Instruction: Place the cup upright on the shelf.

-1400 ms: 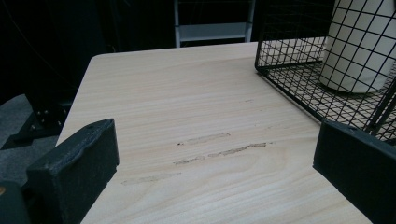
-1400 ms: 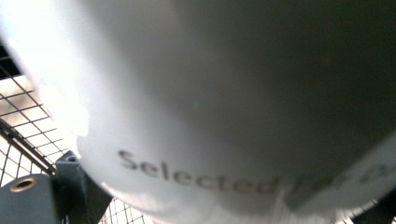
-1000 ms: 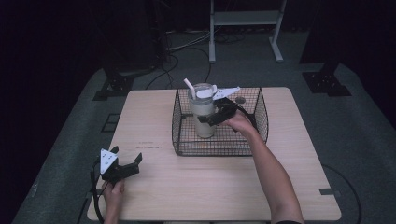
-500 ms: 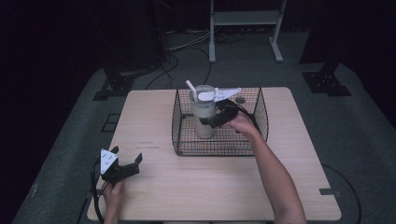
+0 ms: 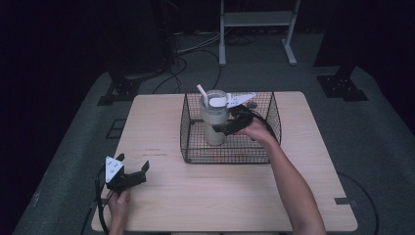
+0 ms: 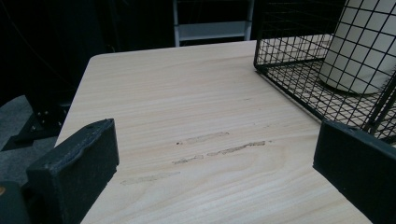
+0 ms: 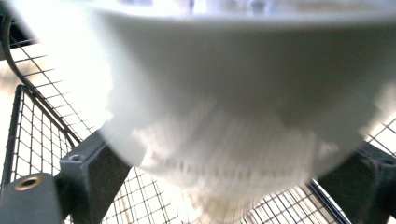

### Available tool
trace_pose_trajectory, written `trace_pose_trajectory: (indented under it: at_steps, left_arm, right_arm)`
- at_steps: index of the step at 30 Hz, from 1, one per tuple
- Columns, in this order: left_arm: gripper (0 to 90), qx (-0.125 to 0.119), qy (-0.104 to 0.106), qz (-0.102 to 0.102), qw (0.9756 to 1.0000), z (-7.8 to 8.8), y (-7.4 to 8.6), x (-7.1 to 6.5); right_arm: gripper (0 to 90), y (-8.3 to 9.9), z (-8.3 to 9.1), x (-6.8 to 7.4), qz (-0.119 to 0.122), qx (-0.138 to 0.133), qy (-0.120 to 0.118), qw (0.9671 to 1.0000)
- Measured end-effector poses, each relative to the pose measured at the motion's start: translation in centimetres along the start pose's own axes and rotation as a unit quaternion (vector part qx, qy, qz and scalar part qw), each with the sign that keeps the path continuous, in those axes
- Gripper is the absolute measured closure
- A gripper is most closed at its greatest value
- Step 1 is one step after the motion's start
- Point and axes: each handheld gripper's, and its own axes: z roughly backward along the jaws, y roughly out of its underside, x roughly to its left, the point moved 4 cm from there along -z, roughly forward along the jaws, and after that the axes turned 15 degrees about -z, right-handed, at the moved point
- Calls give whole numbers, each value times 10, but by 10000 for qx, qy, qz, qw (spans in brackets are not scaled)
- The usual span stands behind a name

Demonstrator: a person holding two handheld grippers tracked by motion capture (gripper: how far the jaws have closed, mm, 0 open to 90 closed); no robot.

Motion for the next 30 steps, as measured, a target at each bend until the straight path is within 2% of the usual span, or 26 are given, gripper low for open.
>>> trace_pose_trajectory:
  at_steps: [9,19,30]
  left_arm:
    - [0,-6,-3,-9,10000,0,0,0]
    - [0,1,-9,-22,10000,0,0,-1]
    - [0,17,-11,-42,10000,0,0,-1]
  right_arm:
    - [133,2,18,0,-53,41,35,10000]
    - [135,5,42,-1,-219,135,238,9994]
    - [136,3,63,5,-332,119,294,9989]
